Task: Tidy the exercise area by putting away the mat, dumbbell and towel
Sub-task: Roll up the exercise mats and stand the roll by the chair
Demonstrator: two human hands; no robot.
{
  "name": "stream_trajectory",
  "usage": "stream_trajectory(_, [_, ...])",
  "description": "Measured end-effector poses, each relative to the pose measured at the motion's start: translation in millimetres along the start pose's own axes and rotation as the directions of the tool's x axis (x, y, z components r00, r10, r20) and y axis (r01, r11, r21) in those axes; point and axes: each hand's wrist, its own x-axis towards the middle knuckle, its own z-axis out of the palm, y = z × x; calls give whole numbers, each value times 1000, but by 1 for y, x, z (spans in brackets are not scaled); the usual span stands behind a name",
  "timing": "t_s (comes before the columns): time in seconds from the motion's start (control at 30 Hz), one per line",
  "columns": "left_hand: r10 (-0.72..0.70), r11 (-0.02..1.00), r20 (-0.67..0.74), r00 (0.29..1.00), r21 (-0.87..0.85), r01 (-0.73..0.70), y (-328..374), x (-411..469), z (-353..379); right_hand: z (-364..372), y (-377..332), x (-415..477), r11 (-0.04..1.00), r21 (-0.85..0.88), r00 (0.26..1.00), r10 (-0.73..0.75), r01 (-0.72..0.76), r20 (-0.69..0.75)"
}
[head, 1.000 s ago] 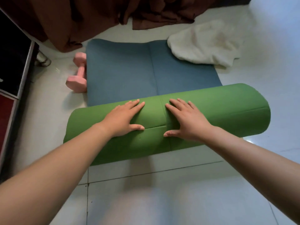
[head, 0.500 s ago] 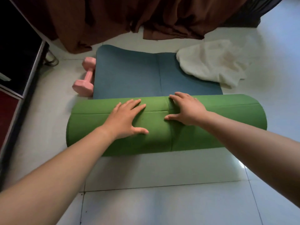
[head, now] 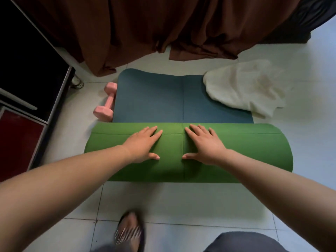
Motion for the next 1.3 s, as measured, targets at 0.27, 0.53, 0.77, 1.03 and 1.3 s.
stream_trajectory(0.27, [-21,964,-139,990,-266,-16,-23,36,7,-17,20,53,994,62,995,91,-89,-32])
stream_trajectory(0.53, [14,953,-141,990,-296,-55,-30,45,6,-13,2,41,998,-61,1000,-8,8,-3])
stream_trajectory(0.77, [-95,922,-309,946,-385,-34,-38,23,22,-15,-6,43,998,-50,998,33,-31,49])
stream_trajectory(1.03, [-248,888,-346,905,-455,69,-57,-12,48,-6,-68,59,999,-34,999,-27,28,31])
stream_trajectory(1.3, [-453,804,-359,816,-561,199,-87,-37,67,17,-96,66,1000,1,996,7,-7,-87])
